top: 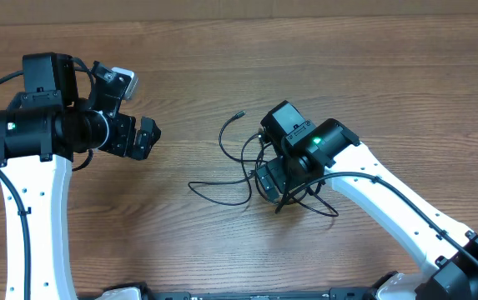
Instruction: Untangle cables
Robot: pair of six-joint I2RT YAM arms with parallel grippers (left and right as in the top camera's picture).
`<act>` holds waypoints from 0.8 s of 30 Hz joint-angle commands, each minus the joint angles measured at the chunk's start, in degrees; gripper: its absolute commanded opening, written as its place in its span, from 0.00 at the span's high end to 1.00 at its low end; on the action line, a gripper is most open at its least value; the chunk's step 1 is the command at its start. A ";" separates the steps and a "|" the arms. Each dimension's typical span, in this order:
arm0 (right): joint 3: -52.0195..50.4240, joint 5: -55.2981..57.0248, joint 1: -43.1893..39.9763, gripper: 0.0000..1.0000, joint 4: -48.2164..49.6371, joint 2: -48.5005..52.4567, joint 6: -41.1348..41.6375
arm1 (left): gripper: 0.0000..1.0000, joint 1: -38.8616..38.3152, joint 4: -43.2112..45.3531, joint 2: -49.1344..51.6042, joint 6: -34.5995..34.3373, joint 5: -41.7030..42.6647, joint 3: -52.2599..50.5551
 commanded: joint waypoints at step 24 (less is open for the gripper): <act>-19.61 -4.59 -0.39 0.14 19.54 -0.11 1.01 | 0.01 0.28 -0.13 -0.04 0.68 0.83 0.48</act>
